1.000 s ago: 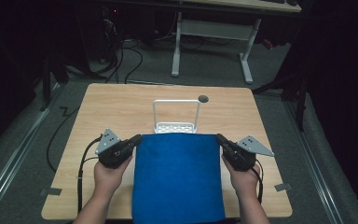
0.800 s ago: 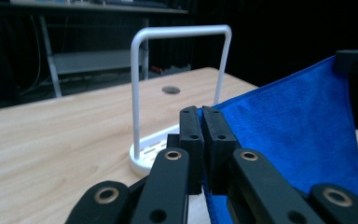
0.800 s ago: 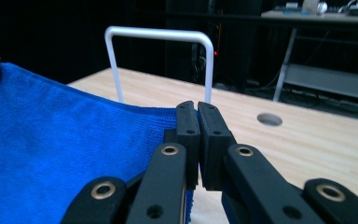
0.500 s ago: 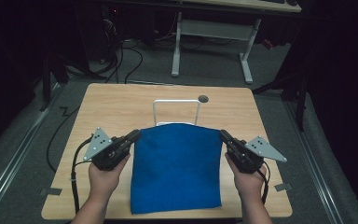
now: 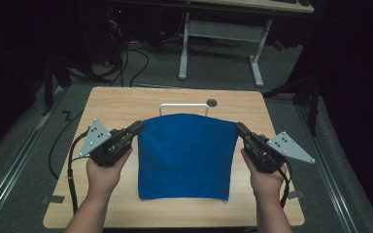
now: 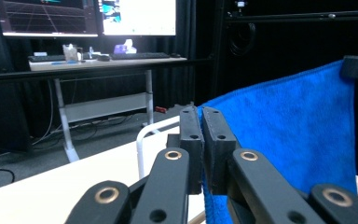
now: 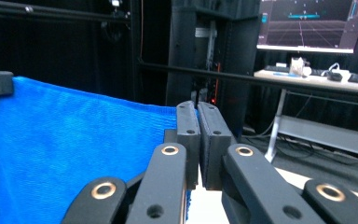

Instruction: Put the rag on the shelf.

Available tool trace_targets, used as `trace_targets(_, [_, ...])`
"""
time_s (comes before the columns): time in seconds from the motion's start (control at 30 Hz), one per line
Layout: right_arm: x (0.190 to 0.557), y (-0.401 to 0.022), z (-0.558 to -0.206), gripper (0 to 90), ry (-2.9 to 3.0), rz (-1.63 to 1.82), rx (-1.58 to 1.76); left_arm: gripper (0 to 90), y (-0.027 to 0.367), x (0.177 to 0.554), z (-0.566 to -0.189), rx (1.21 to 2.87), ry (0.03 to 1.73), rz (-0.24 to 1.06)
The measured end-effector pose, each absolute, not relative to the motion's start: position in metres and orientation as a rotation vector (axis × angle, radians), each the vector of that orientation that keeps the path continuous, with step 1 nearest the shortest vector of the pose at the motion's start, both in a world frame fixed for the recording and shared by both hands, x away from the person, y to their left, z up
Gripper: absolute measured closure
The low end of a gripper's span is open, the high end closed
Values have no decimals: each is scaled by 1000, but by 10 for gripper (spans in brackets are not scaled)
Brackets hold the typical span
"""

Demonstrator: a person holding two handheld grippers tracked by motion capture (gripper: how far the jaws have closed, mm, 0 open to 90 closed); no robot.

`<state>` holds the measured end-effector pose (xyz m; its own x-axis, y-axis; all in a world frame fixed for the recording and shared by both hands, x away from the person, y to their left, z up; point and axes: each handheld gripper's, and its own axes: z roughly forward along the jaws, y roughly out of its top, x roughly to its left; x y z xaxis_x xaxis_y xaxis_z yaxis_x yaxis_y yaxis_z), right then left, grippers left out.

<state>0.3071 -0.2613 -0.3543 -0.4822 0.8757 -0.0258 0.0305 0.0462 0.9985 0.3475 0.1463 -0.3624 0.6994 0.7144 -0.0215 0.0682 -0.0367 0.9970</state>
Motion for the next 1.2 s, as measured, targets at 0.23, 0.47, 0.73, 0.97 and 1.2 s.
trace_targets(0.23, [315,-255,-334,890,1629,1486,904,881,147,359,-346,1577,673,580])
trace_targets(0.47, [329,-252,-322,890,1630,1490,922,884,145,372,-328,1569,635,613])
trace_targets(0.73, [350,-253,-315,889,1625,1480,950,884,150,398,-319,1572,674,624])
trace_targets(0.97, [372,-256,-310,889,1621,1463,974,883,158,424,-315,1560,721,637])
trace_targets(1.2, [399,-255,-307,889,1607,1446,986,884,156,451,-312,1596,734,688])
